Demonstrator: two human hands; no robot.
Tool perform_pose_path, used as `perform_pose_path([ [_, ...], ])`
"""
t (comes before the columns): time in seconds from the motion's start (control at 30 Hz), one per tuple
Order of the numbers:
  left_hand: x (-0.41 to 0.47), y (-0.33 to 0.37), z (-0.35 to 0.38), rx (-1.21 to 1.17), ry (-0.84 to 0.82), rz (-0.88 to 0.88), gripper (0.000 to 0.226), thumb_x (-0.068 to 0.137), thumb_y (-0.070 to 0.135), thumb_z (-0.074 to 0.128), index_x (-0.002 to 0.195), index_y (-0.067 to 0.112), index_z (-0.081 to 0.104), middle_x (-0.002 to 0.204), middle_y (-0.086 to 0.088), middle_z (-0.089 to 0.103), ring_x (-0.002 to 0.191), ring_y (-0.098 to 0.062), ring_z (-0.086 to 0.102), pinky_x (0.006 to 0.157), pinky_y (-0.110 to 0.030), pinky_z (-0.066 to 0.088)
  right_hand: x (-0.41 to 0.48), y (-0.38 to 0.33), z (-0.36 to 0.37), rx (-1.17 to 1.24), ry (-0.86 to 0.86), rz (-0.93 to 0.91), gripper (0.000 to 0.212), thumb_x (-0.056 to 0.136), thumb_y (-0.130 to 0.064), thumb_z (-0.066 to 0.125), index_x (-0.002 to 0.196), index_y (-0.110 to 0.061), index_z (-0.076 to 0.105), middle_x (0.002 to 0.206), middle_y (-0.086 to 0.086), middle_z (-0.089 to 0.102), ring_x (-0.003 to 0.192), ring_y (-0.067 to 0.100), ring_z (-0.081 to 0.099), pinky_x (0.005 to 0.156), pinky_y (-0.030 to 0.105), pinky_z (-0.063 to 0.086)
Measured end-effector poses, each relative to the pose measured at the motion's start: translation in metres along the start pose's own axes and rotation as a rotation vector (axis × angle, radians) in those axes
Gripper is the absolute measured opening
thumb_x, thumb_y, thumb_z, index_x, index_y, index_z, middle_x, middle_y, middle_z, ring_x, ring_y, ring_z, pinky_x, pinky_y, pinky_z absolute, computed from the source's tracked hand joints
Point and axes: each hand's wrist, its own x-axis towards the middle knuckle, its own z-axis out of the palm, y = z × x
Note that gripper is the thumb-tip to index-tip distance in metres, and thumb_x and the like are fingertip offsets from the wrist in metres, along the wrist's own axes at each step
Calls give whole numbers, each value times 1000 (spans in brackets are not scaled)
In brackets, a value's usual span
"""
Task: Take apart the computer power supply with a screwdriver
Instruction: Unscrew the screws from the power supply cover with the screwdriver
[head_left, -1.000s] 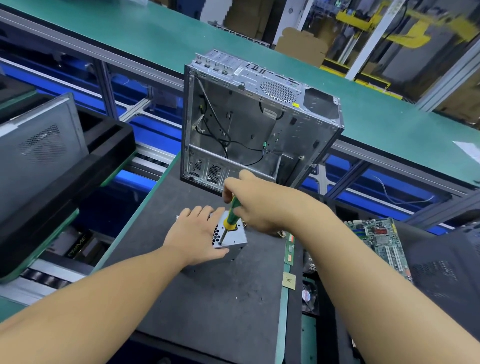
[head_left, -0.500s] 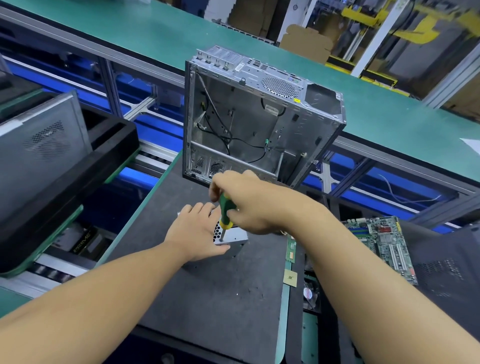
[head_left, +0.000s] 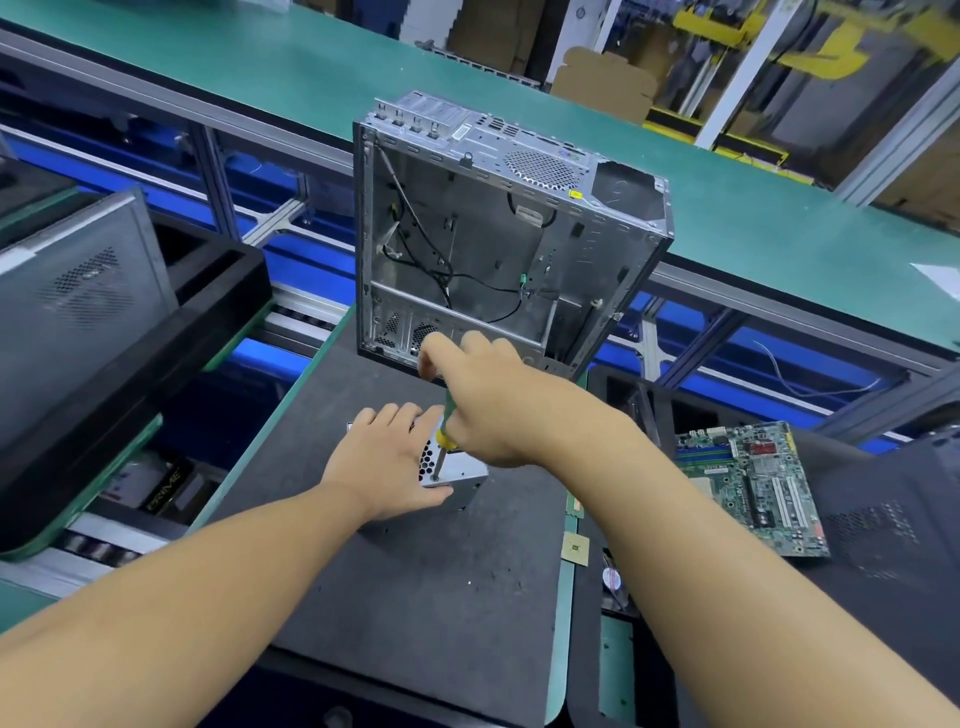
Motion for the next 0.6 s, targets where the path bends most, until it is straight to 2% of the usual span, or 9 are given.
perform_pose_path([
  [0.07,0,0,0,-3,-62,-16,80,70,81,45,118,18,61,101,0,54,90,-24,48,79,-39,40,-1,-2,3,-18,31,23,22,92,-22,48,111,-20,36,108,4,39,101,28,38,73,40,40],
  [0.17,0,0,0,22,-85,-13,83,71,83,39,121,19,58,103,0,55,90,-23,49,78,-39,40,-1,-1,5,-44,134,111,28,101,-47,37,100,-20,31,90,2,43,78,28,45,61,37,36],
  [0.27,0,-1,0,4,-14,8,83,68,81,48,116,14,55,98,-2,55,83,-24,51,71,-39,42,2,4,8,-72,209,56,19,105,-34,34,99,-16,31,78,3,43,65,27,45,51,34,30],
  [0.33,0,-2,1,-1,2,11,81,68,80,51,114,14,56,95,-1,55,81,-24,51,70,-38,42,2,5,5,-12,155,-18,9,101,-18,40,107,-17,34,92,2,42,83,28,44,62,39,39],
  [0.4,0,-3,1,-15,-7,-2,78,68,80,53,112,16,61,94,0,55,83,-24,51,72,-39,44,2,4,0,77,37,-65,24,93,-11,43,114,-21,37,104,0,39,98,23,33,77,42,41],
  [0.43,0,-3,2,-28,-18,-7,76,68,80,52,109,17,63,95,1,55,85,-23,52,74,-39,44,3,4,-1,98,-3,-65,26,91,-11,42,114,-22,38,107,-1,39,100,22,31,79,41,40],
  [0.5,1,-3,1,-50,-59,-19,72,69,82,47,105,21,62,100,2,55,93,-23,52,80,-40,43,4,2,-1,63,-9,-25,18,92,-18,41,110,-21,39,106,1,41,97,26,40,76,42,41],
  [0.53,2,-3,1,-51,-77,-24,72,70,82,44,108,23,61,103,3,55,96,-23,51,82,-40,41,7,2,1,26,38,15,12,95,-25,38,106,-20,39,100,2,42,89,29,46,71,41,40],
  [0.6,2,-3,1,-24,-86,-25,77,70,82,40,115,22,58,105,3,54,94,-23,49,80,-39,39,11,2,3,-82,163,69,22,102,-39,30,96,-18,36,82,0,40,72,30,46,59,36,31],
])
